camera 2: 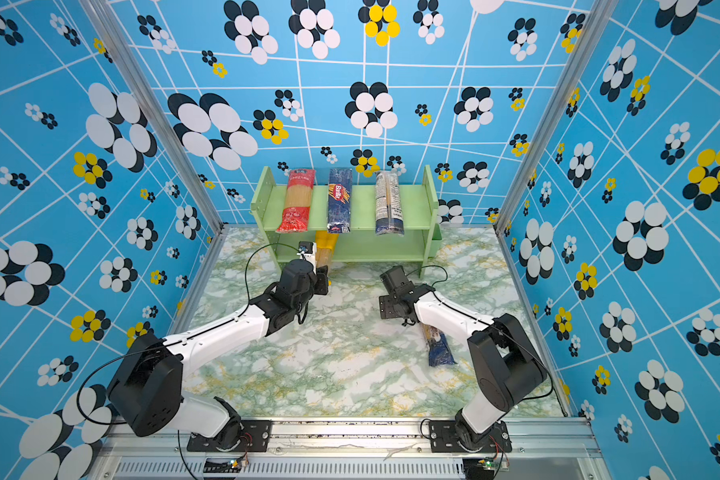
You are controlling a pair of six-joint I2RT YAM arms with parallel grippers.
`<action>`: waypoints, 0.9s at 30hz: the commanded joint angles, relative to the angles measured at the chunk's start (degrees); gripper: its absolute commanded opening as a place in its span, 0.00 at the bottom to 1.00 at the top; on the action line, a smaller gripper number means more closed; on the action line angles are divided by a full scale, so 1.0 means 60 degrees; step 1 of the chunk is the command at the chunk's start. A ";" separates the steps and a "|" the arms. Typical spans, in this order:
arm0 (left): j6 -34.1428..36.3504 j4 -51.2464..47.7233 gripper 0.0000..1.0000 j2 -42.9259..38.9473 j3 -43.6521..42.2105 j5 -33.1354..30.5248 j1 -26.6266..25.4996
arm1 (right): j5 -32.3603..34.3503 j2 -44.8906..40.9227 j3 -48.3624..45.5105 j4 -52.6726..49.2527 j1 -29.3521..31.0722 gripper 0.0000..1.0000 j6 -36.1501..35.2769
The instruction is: Place and organize the pasta boxes and bags onto the shelf
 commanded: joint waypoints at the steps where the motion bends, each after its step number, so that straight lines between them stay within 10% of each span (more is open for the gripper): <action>1: -0.0115 0.1730 0.00 -0.0092 0.0640 -0.0614 0.0069 | 0.0117 0.0000 0.0178 0.0079 -0.0088 0.86 -0.0188; 27: 0.0159 0.1963 0.00 0.0983 0.1718 -0.1471 0.0069 | 0.0176 -0.0103 0.0146 0.0000 -0.0124 0.87 -0.0219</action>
